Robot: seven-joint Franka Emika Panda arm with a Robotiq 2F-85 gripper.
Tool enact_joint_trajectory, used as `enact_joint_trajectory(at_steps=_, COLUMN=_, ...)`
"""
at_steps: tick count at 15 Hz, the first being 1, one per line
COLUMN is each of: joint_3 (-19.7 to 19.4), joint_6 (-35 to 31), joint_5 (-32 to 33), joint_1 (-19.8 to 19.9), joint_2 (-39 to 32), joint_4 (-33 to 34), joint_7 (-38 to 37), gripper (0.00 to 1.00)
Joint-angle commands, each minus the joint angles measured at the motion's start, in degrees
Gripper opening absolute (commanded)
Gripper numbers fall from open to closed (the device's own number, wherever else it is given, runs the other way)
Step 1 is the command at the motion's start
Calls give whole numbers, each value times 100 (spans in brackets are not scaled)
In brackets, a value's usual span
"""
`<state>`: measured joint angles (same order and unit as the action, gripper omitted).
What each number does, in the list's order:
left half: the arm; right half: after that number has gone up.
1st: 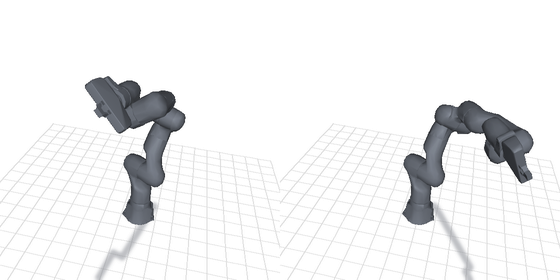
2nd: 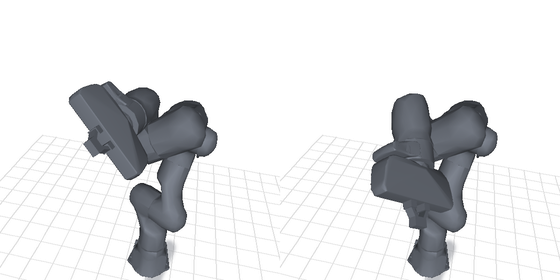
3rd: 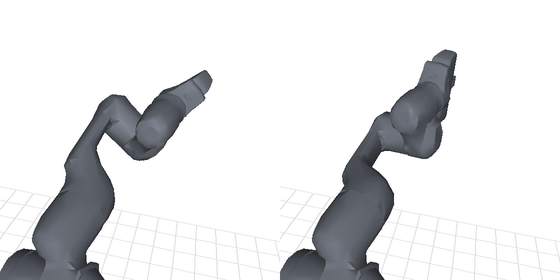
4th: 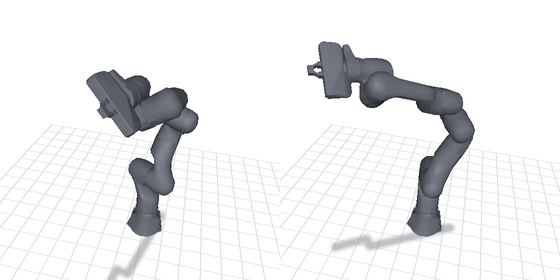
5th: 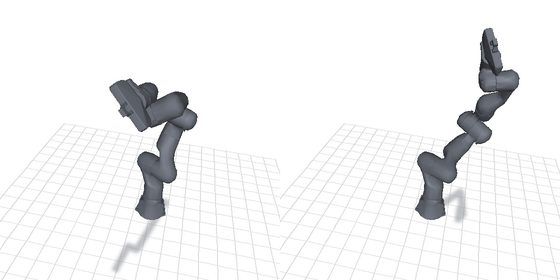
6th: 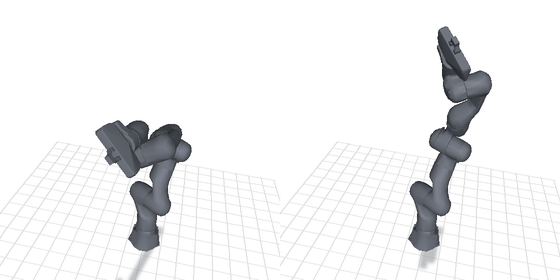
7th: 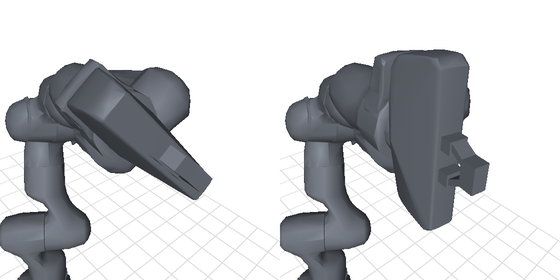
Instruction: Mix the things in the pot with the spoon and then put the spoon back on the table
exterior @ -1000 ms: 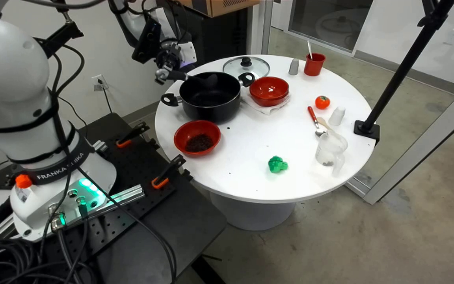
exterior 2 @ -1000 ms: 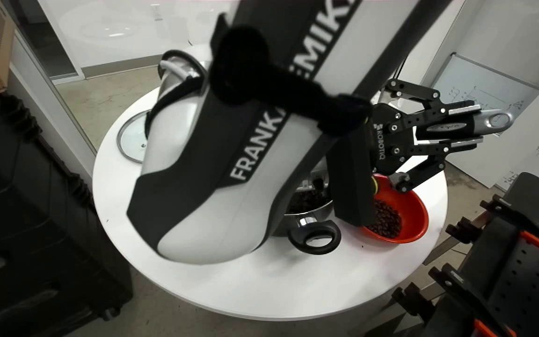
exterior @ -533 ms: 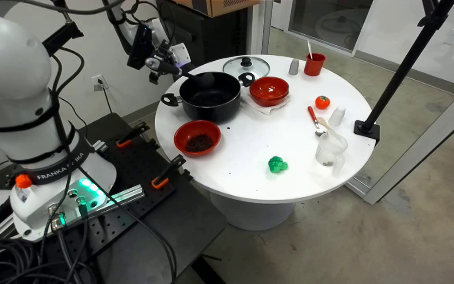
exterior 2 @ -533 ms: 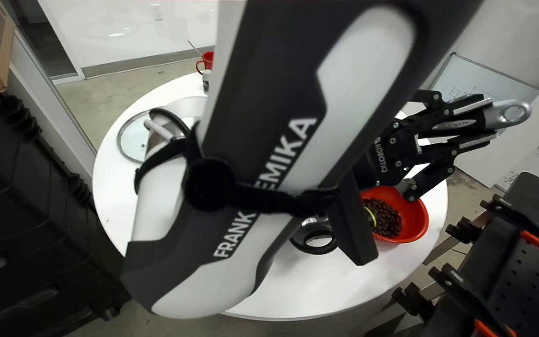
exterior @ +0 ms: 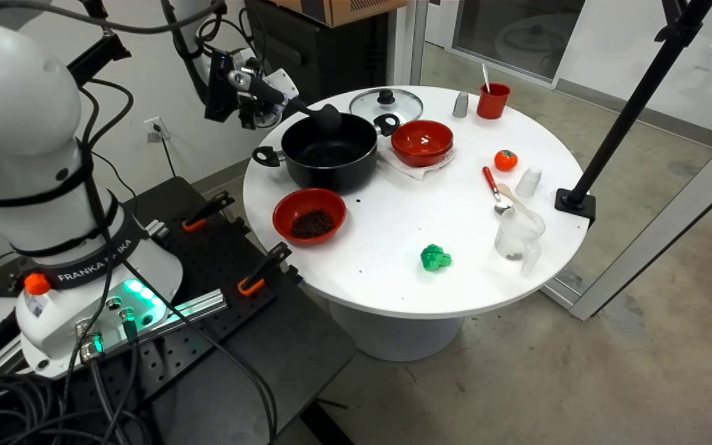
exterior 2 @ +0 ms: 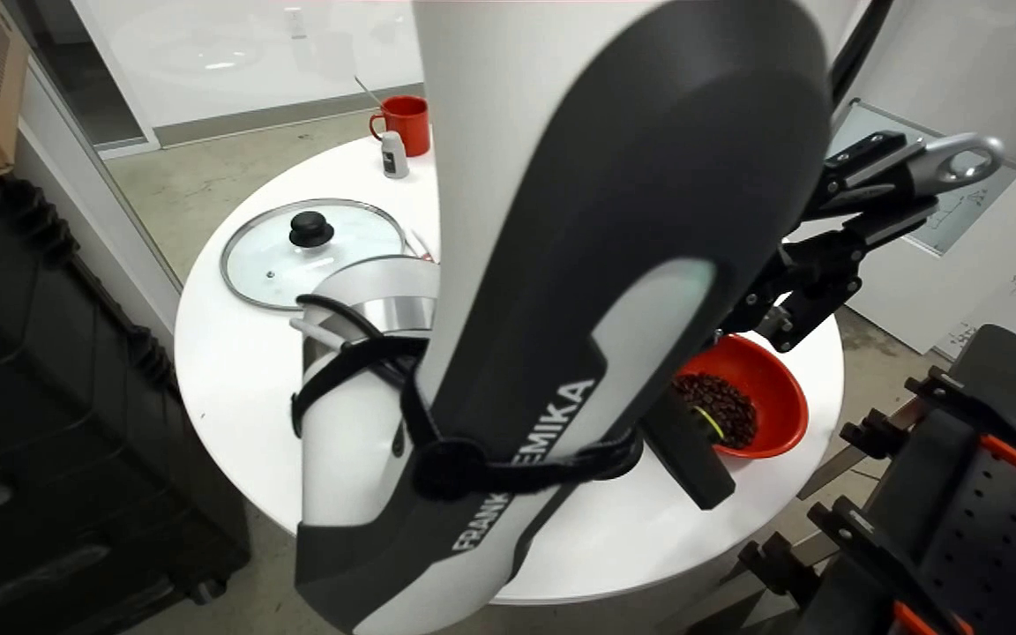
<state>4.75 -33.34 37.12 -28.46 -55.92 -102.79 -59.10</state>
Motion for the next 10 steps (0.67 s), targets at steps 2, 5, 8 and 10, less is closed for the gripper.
enact_joint_trajectory(at_steps=2, joint_3=132, joint_6=307, joint_5=129, joint_1=90, joint_2=-239, joint_4=275, joint_7=-226, gripper=8)
enact_joint_trajectory(at_steps=5, joint_3=319, joint_6=128, joint_5=104, joint_1=304, joint_2=-259, joint_4=323, joint_7=126, gripper=8)
enact_joint_trajectory(at_steps=8, joint_3=589, joint_6=-178, joint_5=199, joint_1=531, joint_2=-185, joint_4=242, joint_7=556, gripper=8)
enact_joint_trajectory(at_steps=10, joint_3=810, joint_6=-552, joint_5=312, joint_1=694, joint_2=-124, joint_4=138, joint_7=961, gripper=8)
